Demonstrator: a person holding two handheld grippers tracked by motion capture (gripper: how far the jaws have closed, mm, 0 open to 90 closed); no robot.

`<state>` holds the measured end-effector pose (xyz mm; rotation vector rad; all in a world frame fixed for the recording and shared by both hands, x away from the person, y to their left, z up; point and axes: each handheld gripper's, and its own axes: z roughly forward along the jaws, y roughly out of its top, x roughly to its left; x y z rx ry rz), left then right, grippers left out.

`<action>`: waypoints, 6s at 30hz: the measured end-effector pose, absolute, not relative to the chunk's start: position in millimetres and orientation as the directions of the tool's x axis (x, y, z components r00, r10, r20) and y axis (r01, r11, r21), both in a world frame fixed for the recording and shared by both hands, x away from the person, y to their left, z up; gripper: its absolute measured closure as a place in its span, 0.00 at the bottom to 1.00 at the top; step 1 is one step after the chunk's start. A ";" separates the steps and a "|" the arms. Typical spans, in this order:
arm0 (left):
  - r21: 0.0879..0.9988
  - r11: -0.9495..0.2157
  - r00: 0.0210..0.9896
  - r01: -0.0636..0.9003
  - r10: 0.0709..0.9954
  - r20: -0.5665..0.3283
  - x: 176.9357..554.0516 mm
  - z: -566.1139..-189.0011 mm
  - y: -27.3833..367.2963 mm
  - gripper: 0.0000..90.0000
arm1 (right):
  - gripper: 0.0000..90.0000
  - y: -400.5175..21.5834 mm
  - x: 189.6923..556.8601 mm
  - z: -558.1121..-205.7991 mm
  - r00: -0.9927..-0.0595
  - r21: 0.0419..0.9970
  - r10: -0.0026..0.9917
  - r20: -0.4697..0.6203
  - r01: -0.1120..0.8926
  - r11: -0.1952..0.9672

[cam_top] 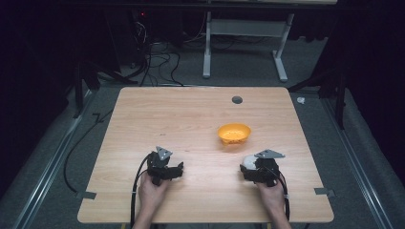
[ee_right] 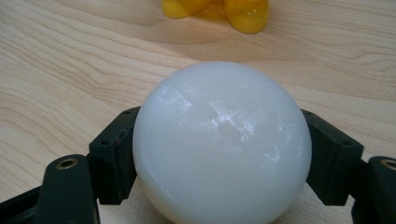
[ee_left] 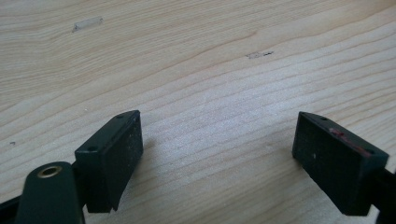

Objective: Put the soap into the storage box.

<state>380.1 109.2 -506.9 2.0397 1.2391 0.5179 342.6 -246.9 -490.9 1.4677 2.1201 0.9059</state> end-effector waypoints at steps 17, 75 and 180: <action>0.728 -0.311 0.466 0.612 0.885 -0.014 380.1 -506.9 109.2 0.18 | 0.27 -250.8 338.1 -476.1 -0.380 0.734 0.922 0.079 0.648 0.204; 0.728 -0.311 0.466 0.612 0.885 -0.014 380.1 -506.9 109.2 0.18 | 0.27 -239.7 340.5 -431.7 -0.448 0.798 0.891 0.077 0.563 0.214; 0.727 -0.317 0.474 0.610 0.880 -0.014 380.0 -506.8 109.4 0.18 | 0.27 -219.7 422.4 -411.6 -0.463 0.766 0.880 0.103 0.601 0.227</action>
